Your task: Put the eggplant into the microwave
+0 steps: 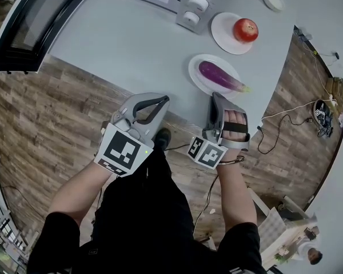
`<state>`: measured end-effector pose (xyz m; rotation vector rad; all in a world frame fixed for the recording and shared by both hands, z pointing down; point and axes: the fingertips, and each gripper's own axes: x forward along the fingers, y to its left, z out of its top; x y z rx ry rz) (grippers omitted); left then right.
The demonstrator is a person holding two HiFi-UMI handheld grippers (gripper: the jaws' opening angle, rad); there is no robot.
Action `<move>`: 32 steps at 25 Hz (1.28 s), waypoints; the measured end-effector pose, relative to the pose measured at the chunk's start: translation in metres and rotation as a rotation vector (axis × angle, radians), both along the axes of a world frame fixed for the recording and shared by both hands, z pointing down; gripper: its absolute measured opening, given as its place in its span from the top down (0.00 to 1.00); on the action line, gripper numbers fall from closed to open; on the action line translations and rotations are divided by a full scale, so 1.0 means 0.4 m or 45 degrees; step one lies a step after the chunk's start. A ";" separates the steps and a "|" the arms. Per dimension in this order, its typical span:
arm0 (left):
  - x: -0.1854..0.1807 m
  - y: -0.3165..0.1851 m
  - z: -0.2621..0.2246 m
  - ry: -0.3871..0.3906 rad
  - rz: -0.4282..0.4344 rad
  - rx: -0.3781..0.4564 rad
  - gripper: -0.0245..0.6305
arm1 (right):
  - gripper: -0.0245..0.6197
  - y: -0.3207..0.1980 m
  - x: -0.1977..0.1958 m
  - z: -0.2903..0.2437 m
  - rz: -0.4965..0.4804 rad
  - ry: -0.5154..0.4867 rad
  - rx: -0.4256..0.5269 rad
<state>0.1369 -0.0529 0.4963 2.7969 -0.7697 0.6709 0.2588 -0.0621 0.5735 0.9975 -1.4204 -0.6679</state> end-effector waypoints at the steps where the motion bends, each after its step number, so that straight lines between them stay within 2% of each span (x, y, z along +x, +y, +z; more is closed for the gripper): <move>1: 0.001 -0.002 0.000 -0.001 0.000 0.005 0.95 | 0.93 0.002 0.001 0.000 -0.003 0.006 0.008; 18: -0.018 -0.011 0.008 -0.019 -0.025 0.043 0.95 | 0.93 0.010 0.003 0.007 -0.016 0.053 0.065; 32: -0.022 -0.018 0.031 -0.023 -0.040 0.064 0.95 | 0.93 0.001 0.004 0.002 -0.088 0.176 0.158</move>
